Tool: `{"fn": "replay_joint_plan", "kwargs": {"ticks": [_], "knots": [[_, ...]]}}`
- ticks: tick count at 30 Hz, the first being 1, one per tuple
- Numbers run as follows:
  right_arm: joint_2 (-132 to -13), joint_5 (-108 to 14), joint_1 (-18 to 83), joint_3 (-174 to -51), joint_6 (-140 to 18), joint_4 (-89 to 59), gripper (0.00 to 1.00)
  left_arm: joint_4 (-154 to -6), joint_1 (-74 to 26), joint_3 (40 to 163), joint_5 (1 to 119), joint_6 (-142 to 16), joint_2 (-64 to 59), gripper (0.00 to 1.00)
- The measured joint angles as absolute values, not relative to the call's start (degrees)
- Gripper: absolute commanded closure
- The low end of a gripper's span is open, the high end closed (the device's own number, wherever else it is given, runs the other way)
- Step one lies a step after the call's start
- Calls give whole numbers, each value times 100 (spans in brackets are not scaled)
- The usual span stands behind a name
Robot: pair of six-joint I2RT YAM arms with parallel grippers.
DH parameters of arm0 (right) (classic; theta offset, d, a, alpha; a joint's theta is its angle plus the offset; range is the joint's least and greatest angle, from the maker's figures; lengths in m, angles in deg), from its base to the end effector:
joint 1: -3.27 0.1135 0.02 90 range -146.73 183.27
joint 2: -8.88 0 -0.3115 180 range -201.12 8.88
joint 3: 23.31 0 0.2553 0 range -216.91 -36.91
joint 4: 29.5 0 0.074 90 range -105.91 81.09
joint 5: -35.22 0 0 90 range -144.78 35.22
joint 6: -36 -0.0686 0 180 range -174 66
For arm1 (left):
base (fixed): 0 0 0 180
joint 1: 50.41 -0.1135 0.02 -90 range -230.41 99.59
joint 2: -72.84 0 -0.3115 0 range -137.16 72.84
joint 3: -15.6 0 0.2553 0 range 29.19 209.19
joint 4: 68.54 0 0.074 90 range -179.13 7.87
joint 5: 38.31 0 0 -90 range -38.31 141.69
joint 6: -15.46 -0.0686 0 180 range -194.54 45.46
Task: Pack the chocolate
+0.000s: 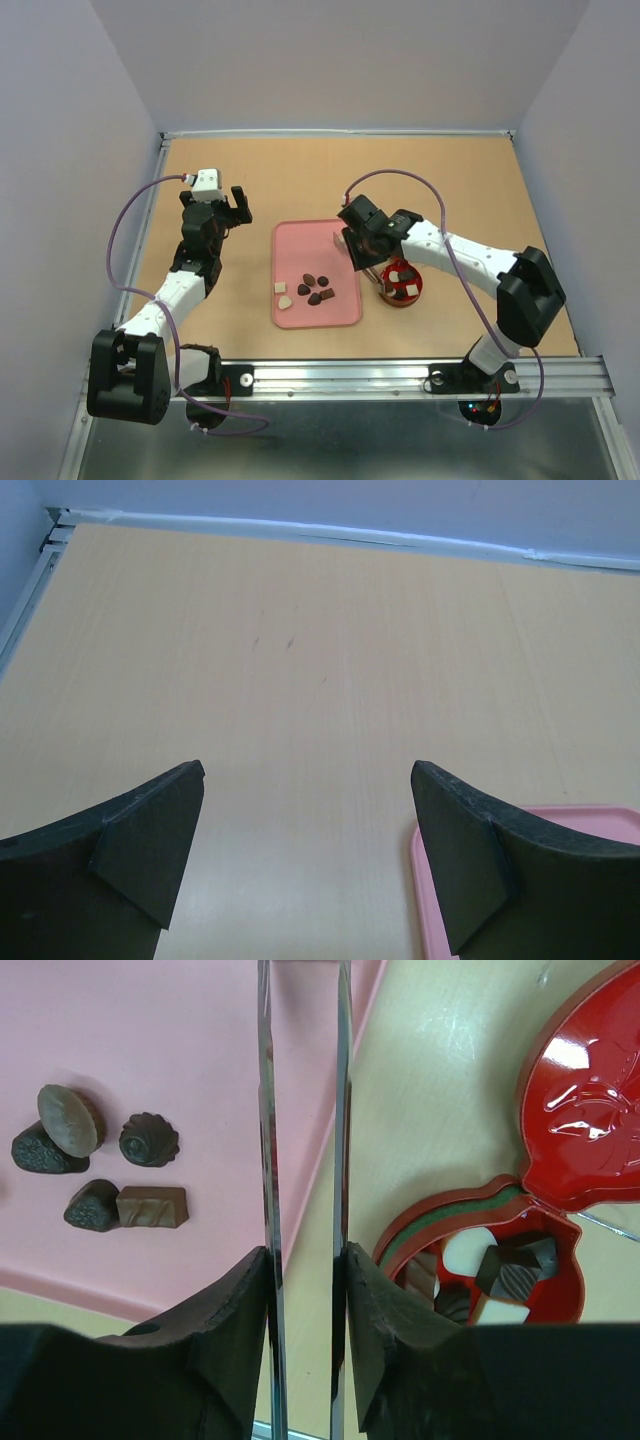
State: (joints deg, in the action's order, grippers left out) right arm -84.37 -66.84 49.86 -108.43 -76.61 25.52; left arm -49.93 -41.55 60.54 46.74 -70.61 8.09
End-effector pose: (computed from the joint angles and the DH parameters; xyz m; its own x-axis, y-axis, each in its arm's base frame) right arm 0.2538 0.2474 0.2625 -0.8142 -0.3136 -0.4886 -0.3602 0.9329 0.0016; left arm 0.2673 -0.0357 0.3057 -0.0253 -0.0652 -0.9976 0.0666 0.9955 -0.0667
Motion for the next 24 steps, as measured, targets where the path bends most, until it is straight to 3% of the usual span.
{"fn": "replay_joint_plan", "kwargs": {"ticks": [11,24], "knots": [[-7305,-6745,4986,-10915,-7755,2779,71,-5004,-4155,6054,4674,-7061,809,4],[-5493,-7038,4984,-10365,-8988,4820,71,-5030,-4155,6054,4696,-7059,809,4]]}}
